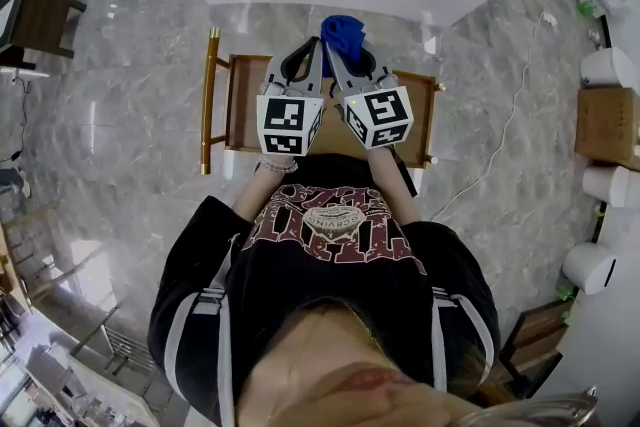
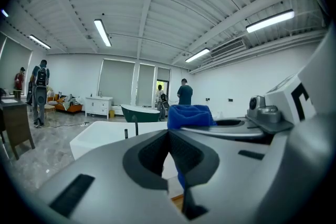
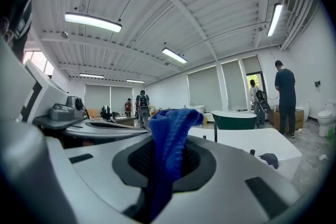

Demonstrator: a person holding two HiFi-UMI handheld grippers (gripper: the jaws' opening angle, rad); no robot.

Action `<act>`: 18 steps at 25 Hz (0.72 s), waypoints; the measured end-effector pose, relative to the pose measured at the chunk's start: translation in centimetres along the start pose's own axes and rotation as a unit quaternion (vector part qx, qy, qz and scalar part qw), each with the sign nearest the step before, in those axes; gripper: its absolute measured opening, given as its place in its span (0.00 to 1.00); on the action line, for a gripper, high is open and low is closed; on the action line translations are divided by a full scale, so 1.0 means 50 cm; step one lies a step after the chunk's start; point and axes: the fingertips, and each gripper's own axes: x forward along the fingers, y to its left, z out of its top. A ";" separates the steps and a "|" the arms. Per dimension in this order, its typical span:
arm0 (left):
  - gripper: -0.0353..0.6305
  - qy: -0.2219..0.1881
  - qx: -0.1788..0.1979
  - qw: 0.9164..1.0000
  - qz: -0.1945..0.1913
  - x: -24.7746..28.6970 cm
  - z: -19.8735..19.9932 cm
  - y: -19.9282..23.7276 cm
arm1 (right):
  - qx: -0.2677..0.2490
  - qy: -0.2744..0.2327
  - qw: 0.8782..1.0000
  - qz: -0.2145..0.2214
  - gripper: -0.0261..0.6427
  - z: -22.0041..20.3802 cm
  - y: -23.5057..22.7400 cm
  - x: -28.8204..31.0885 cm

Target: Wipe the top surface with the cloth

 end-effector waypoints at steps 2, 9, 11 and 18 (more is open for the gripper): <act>0.13 -0.002 0.002 1.000 0.004 -0.002 0.005 0.006 | -0.004 -0.002 1.000 0.004 0.12 0.007 0.005 0.006; 0.12 -0.007 -0.006 1.000 0.012 -0.006 0.014 0.028 | -0.015 -0.005 1.000 0.007 0.12 0.026 0.012 0.019; 0.13 -0.007 -0.011 1.000 0.012 -0.008 0.012 0.029 | -0.015 -0.004 1.000 0.007 0.12 0.026 0.011 0.018; 0.13 -0.011 -0.017 1.000 0.012 -0.022 0.014 0.047 | -0.018 0.000 1.000 0.004 0.12 0.023 0.026 0.025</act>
